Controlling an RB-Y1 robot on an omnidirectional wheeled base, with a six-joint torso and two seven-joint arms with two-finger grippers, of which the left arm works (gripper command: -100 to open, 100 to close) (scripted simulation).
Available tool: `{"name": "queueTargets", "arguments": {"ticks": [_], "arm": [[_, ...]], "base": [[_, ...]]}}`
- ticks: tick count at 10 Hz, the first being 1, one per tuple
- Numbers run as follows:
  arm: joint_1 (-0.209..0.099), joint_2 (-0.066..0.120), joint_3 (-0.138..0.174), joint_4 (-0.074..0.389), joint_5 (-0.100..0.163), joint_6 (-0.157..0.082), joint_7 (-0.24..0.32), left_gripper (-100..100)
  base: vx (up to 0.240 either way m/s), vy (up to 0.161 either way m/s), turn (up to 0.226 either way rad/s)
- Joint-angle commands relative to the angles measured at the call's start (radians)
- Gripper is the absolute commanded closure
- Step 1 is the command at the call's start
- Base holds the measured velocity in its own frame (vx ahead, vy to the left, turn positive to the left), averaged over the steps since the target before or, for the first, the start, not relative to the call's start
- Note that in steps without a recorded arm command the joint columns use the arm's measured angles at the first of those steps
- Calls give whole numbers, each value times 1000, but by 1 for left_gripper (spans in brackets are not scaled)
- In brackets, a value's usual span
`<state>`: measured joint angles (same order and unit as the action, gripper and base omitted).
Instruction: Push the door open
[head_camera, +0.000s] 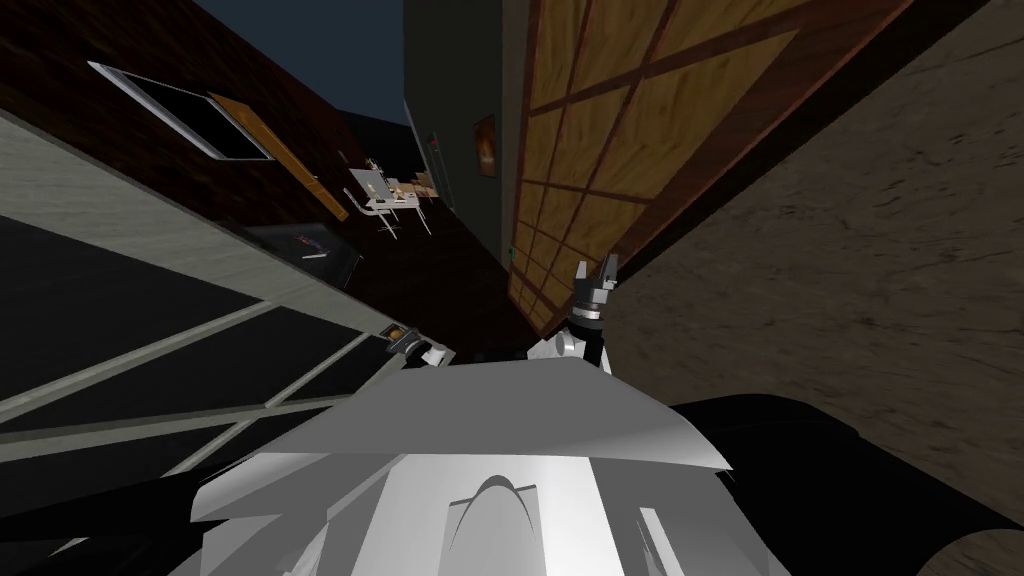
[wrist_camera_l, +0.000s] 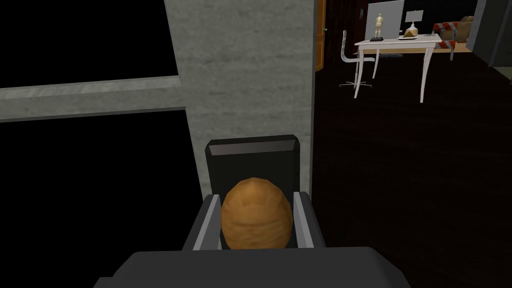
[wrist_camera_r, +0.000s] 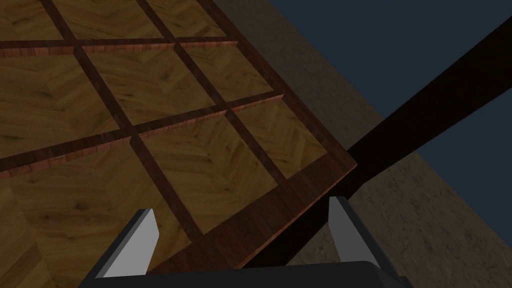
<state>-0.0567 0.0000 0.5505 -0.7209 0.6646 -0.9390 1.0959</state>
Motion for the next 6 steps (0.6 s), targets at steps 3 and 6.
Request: {"name": "queueTargets", "arguments": {"ticks": [3,6], "arm": [[8,36,44,-20,29,1,-16,100],[11,39,73,-20,49,-3,-22,100]], "base": [[184,96,58],[162,109,44]]}}
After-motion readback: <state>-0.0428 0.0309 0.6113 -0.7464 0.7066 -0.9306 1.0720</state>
